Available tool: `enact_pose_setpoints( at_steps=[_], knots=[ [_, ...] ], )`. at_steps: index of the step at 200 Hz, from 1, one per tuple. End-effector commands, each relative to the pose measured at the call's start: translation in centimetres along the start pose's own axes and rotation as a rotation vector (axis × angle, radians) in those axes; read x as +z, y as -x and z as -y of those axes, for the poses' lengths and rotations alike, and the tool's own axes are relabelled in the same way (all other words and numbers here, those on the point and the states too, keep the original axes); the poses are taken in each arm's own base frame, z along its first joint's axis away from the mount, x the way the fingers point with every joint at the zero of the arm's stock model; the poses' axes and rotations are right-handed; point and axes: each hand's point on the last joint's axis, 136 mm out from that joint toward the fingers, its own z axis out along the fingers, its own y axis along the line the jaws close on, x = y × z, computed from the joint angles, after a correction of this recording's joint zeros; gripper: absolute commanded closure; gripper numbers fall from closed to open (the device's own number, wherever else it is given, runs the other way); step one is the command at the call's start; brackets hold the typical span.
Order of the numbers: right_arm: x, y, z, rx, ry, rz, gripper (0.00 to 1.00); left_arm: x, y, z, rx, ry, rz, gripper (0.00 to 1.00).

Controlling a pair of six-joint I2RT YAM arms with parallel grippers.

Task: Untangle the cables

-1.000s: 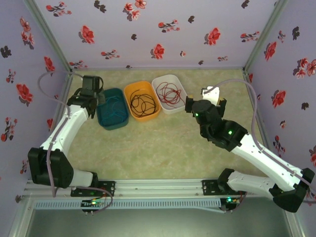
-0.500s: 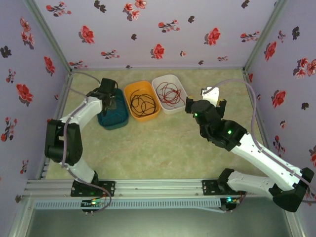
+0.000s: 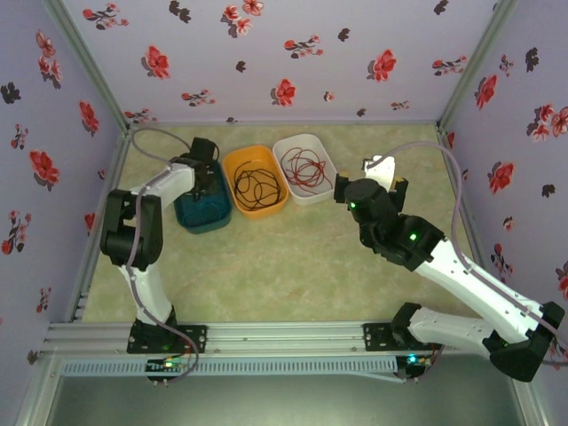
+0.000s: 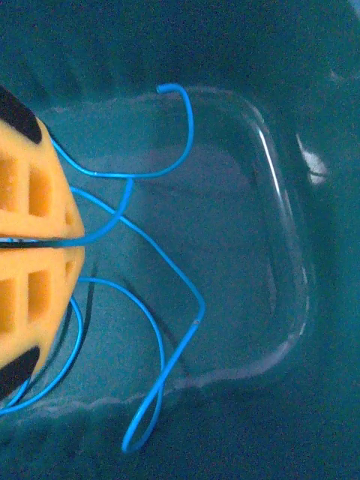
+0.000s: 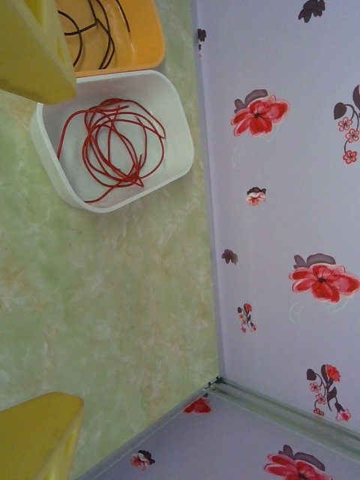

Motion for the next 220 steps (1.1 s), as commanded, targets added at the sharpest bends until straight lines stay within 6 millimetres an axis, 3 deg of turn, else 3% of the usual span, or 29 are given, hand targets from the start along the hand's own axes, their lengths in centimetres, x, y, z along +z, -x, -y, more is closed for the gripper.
enact_pose_setpoints(
  at_steps=[1, 23, 75, 115, 144, 181, 220],
  knots=[
    [0.2, -0.1, 0.8, 0.008, -0.038, -0.001, 0.01, 0.5, 0.5, 0.3, -0.024, -0.017, -0.011, 0.81],
    [0.4, -0.1, 0.6, 0.002, -0.038, -0.006, 0.01, 0.0, 0.8, 0.1, -0.029, -0.017, -0.007, 0.67],
    [0.7, -0.1, 0.1, -0.012, -0.036, -0.016, 0.01, -3.9, 2.6, -0.8, -0.052, -0.032, 0.069, 0.43],
    [0.5, 0.1, 0.3, -0.016, -0.04, -0.015, 0.01, -8.3, 3.5, -1.9, -0.083, -0.056, 0.16, 0.26],
    [0.4, 0.1, 0.8, -0.012, -0.051, -0.009, 0.01, -12.3, 3.7, -3.0, -0.123, -0.083, 0.259, 0.01],
    [0.4, -0.7, 2.1, 0.006, -0.083, -0.01, 0.01, -16.4, 2.0, -5.3, -0.205, -0.097, 0.407, 0.0],
    [0.6, -2.3, 5.0, 0.006, -0.172, -0.004, 0.01, -17.7, -2.1, -8.4, -0.254, -0.044, 0.57, 0.0]
  ],
)
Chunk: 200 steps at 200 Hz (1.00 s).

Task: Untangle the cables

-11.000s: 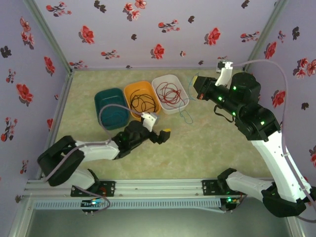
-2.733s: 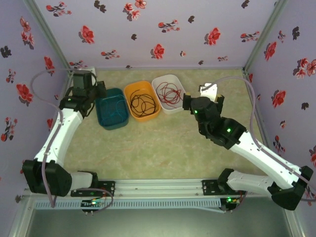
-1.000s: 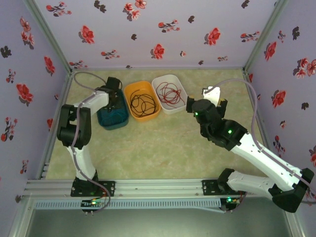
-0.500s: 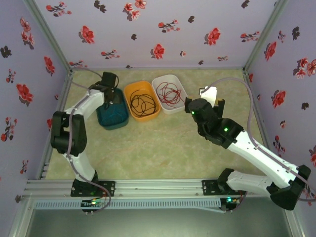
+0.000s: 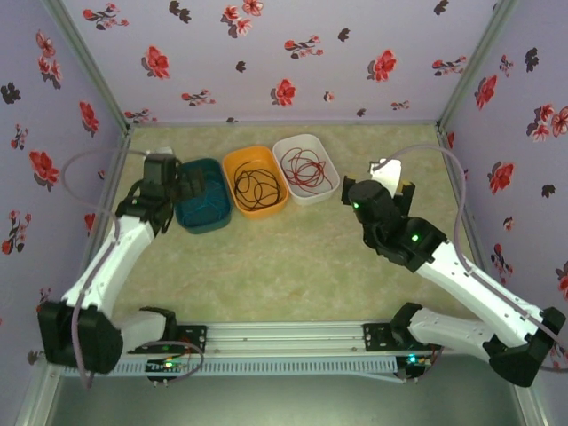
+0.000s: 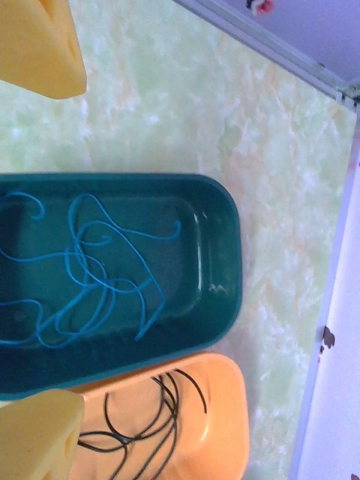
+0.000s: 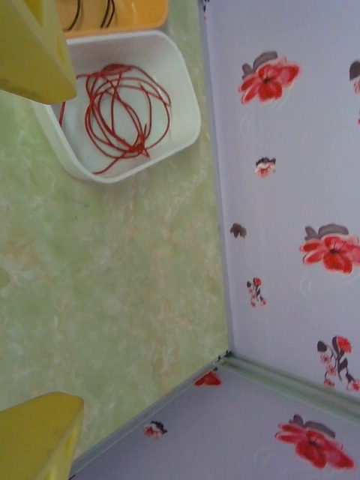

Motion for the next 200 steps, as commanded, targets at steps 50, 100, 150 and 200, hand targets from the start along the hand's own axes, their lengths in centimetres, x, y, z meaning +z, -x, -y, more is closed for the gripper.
enact_pose_setpoints(
  at_steps=[50, 100, 150, 200],
  knots=[
    [2.1, -4.8, 6.5, 0.009, -0.215, 0.013, 0.01, -2.1, -2.8, -5.1, -0.065, 0.087, 0.347, 0.0],
    [4.4, -8.5, 9.4, -0.038, -0.316, 0.04, 0.01, 0.3, -4.2, -4.8, 0.019, 0.074, 0.394, 0.0],
    [6.8, -10.9, 11.2, -0.024, -0.324, 0.065, 0.01, 2.4, -5.0, -4.2, 0.065, -0.046, 0.457, 0.0],
    [8.9, -12.1, 12.6, 0.031, -0.303, 0.062, 0.01, 4.5, -6.0, -6.1, 0.07, -0.036, 0.458, 0.0]
  ],
)
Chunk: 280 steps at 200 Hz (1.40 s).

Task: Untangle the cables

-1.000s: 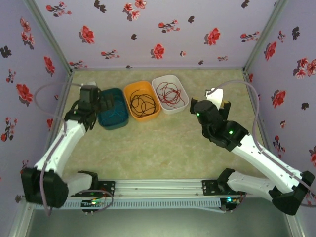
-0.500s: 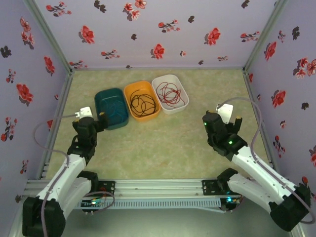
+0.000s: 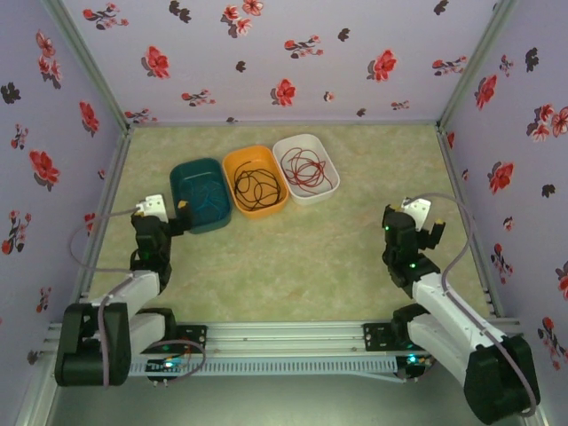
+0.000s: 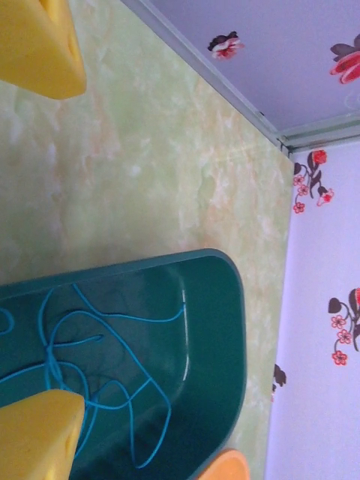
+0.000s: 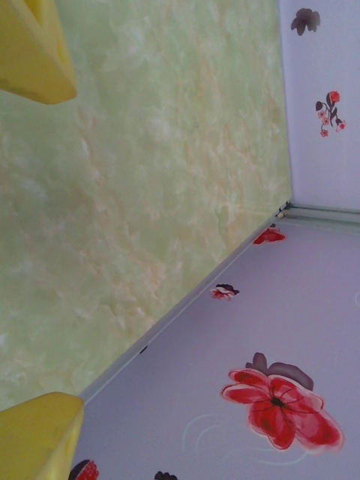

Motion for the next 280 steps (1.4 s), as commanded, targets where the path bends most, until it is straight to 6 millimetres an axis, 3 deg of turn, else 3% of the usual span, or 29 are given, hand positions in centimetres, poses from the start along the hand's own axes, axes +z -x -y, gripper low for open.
enact_pose_setpoints(
  at_steps=[1, 56, 132, 134, 194, 218, 238, 280],
  knots=[
    [0.8, 1.1, -0.8, 0.05, 0.051, 0.044, 0.01, 0.2, 1.2, 0.0, 0.008, -0.039, 0.102, 0.0],
    [2.8, -0.7, -1.9, 0.016, 0.068, 0.016, 0.01, 1.7, -0.1, 1.0, 0.037, -0.128, 0.118, 0.0],
    [4.3, -1.5, -4.0, -0.016, 0.177, 0.037, 0.01, 4.2, -2.9, 4.5, 0.117, -0.353, -0.035, 0.0],
    [4.3, -1.5, -4.1, -0.016, 0.178, 0.039, 0.01, 4.7, -2.1, 4.6, 0.117, -0.353, -0.02, 0.0],
    [6.5, -0.5, -6.0, -0.005, 0.246, 0.078, 0.01, 5.8, -1.9, 4.0, 0.09, -0.329, -0.062, 0.0],
    [8.0, -1.4, -7.0, 0.018, 0.28, 0.058, 0.01, 5.8, -1.9, 3.8, 0.087, -0.319, -0.062, 0.0],
    [8.7, -1.9, -7.1, 0.042, 0.294, 0.04, 0.01, 5.8, -1.9, 3.8, 0.085, -0.316, -0.06, 0.0],
    [10.5, -3.0, -4.9, 0.12, 0.194, -0.017, 0.01, 5.8, -1.8, 3.8, 0.086, -0.315, -0.059, 0.0]
  ],
)
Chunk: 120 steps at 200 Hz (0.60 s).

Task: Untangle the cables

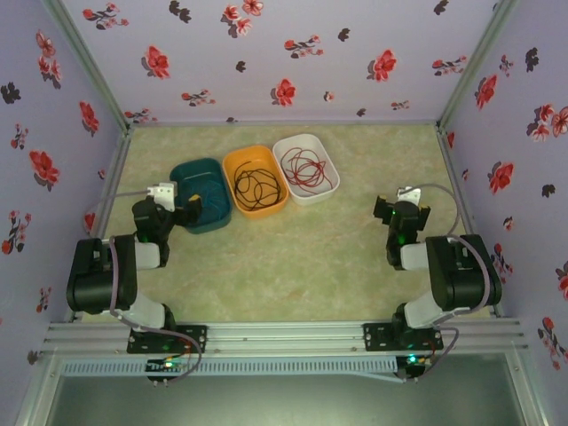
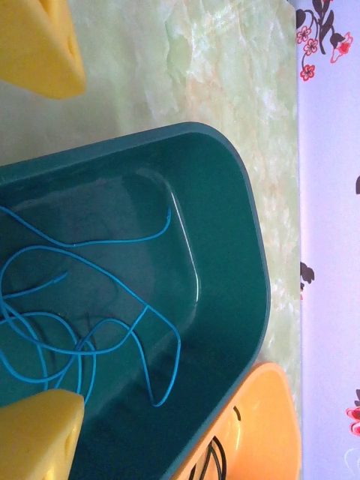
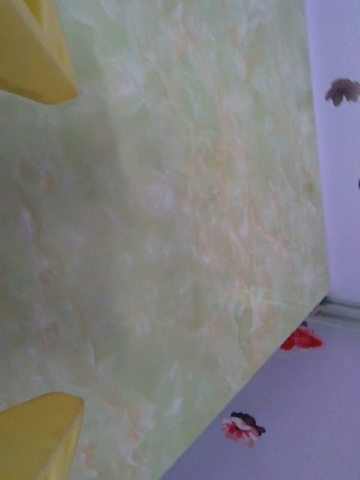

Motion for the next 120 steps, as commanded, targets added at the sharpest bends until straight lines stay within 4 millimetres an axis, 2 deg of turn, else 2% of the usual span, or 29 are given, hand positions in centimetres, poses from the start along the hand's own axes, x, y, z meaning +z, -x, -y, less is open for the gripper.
enact_pose_setpoints(
  at_steps=[1, 20, 36, 52, 120],
  knots=[
    [0.7, 1.3, 0.7, 0.081, -0.033, 0.014, 0.01, 0.2, 0.0, -0.4, 0.007, 0.007, -0.002, 0.0],
    [0.8, 1.4, 0.5, 0.076, -0.02, 0.038, 0.01, 0.2, -0.1, -0.4, 0.007, 0.006, -0.003, 0.0],
    [1.0, 1.2, -2.7, 0.016, 0.167, -0.019, 0.01, 0.1, -0.1, -0.4, 0.007, 0.008, -0.003, 0.0],
    [1.0, 1.2, -2.9, 0.035, 0.217, -0.012, 0.01, 0.1, -0.1, -0.3, 0.009, 0.006, -0.003, 0.0],
    [0.9, 1.1, -2.8, 0.033, 0.216, -0.012, 0.01, 0.1, -0.1, -0.3, 0.01, 0.007, -0.004, 0.0]
  ],
)
